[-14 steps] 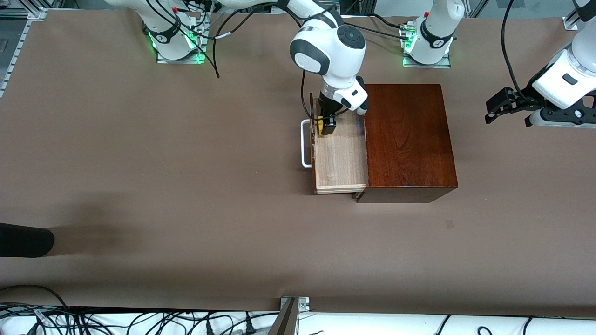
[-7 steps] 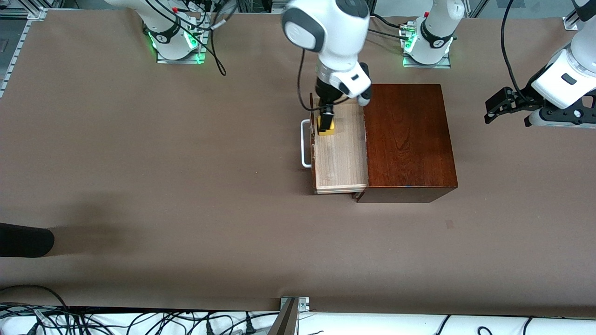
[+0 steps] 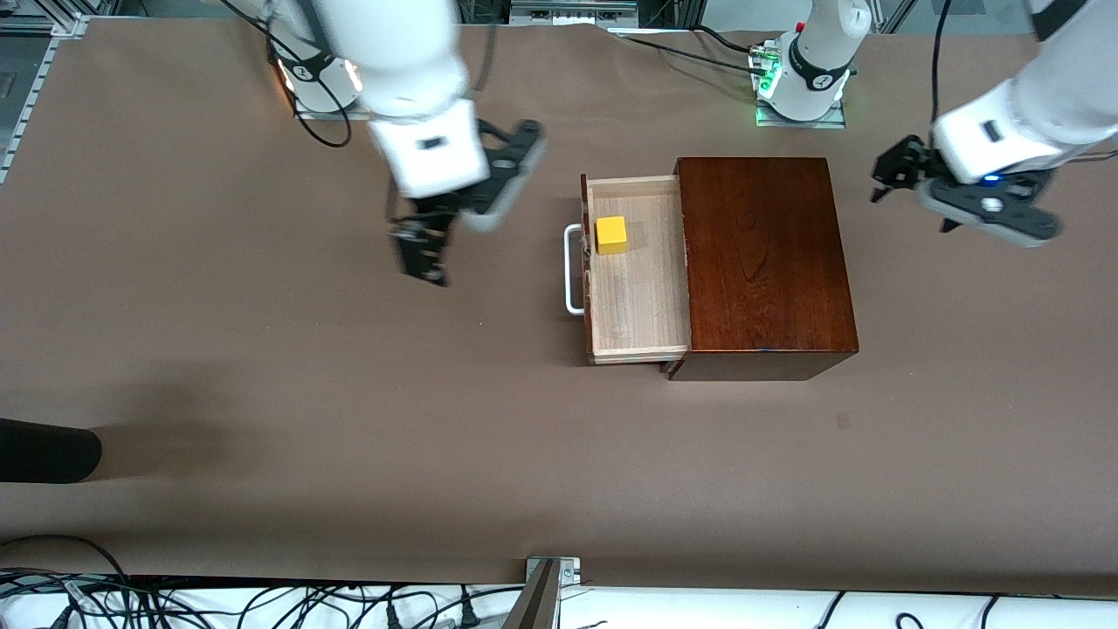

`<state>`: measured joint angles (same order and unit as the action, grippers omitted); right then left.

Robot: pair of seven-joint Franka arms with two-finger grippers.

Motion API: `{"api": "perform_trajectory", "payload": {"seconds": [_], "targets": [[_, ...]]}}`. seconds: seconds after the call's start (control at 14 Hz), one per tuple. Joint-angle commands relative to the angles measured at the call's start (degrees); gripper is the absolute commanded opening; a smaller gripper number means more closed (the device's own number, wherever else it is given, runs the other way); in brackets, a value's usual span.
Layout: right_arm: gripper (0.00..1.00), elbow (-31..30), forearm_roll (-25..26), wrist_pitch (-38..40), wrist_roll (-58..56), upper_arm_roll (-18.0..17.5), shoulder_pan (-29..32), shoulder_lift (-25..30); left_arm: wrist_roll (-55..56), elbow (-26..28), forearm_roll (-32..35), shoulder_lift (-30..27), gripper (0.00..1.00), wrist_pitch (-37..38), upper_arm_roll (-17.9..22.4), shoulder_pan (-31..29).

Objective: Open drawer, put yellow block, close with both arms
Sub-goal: 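Withdraw the right gripper while the left gripper reaches the drawer front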

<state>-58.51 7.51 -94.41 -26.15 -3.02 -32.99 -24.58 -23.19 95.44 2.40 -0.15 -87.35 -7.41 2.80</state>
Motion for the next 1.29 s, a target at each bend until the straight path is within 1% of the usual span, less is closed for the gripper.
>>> {"api": "perform_trajectory", "payload": {"seconds": [0.0, 0.07, 0.14, 0.29, 0.36, 0.43, 0.5, 0.64, 0.71, 0.79, 0.86, 1.0, 1.14, 1.21], "targets": [[1.00, -6.1, -9.7, 2.5, 7.5, 3.7, 3.4, 5.0, -17.7, -1.9, -3.2, 4.2, 1.00, 1.3, -2.9, 0.3], [1.00, -10.7, -11.4, 1.9, 9.1, 3.9, 6.0, 8.2, -20.8, -1.9, -4.8, 5.3, 1.00, 1.3, -4.7, 0.3], [1.00, -16.0, -11.5, 1.1, 10.7, 3.8, 8.1, 11.8, -20.2, -2.0, -8.0, 5.8, 1.00, 1.1, -7.0, 0.5], [1.00, -27.9, -10.8, -1.1, 14.0, 3.5, 12.0, 20.4, -17.9, -2.2, -16.3, 8.6, 1.00, 1.2, -9.6, 1.2], [1.00, -34.7, -10.8, -3.2, 14.3, 3.3, 14.4, 25.1, -17.2, -3.4, -20.2, 10.2, 1.00, 1.1, -10.5, 1.6], [1.00, -38.8, -10.8, -4.7, 14.2, 3.2, 16.3, 28.2, -16.8, -5.9, -20.9, 13.0, 1.00, 1.1, -10.9, 2.9], [1.00, -39.4, -10.7, -4.5, 14.2, 3.2, 17.5, 28.7, -16.8, -8.5, -20.9, 15.9, 1.00, 1.2, -10.9, 5.0], [1.00, -39.2, -9.4, -4.5, 13.9, 3.1, 20.6, 27.7, -17.7, -12.7, -21.0, 21.8, 1.00, 0.3, -10.8, 9.1], [1.00, -39.2, -8.1, -4.7, 13.6, 2.6, 22.8, 27.2, -18.0, -15.3, -20.8, 24.7, 1.00, -1.5, -10.8, 11.7], [1.00, -39.1, -7.8, -4.8, 13.2, 2.4, 24.8, 26.6, -19.2, -17.2, -20.8, 27.4, 1.00, -4.2, -10.8, 14.0], [1.00, -39.1, -7.9, -4.7, 12.4, 2.4, 26.1, 26.6, -20.5, -17.8, -20.7, 29.6, 1.00, -8.4, -10.6, 16.5], [1.00, -38.9, -7.9, -4.3, 11.6, 3.2, 26.4, 26.8, -22.7, -17.9, -16.2, 33.4, 1.00, -18.3, -10.8, 20.7], [1.00, -38.6, -8.2, -4.3, 12.2, 3.2, 26.4, 26.7, -23.2, -18.2, -12.1, 37.0, 1.00, -24.2, -10.6, 25.1], [1.00, -38.6, -8.2, -4.3, 12.4, 3.2, 26.4, 26.8, -23.2, -18.2, -8.5, 38.5, 1.00, -26.6, -10.5, 26.9]]}}
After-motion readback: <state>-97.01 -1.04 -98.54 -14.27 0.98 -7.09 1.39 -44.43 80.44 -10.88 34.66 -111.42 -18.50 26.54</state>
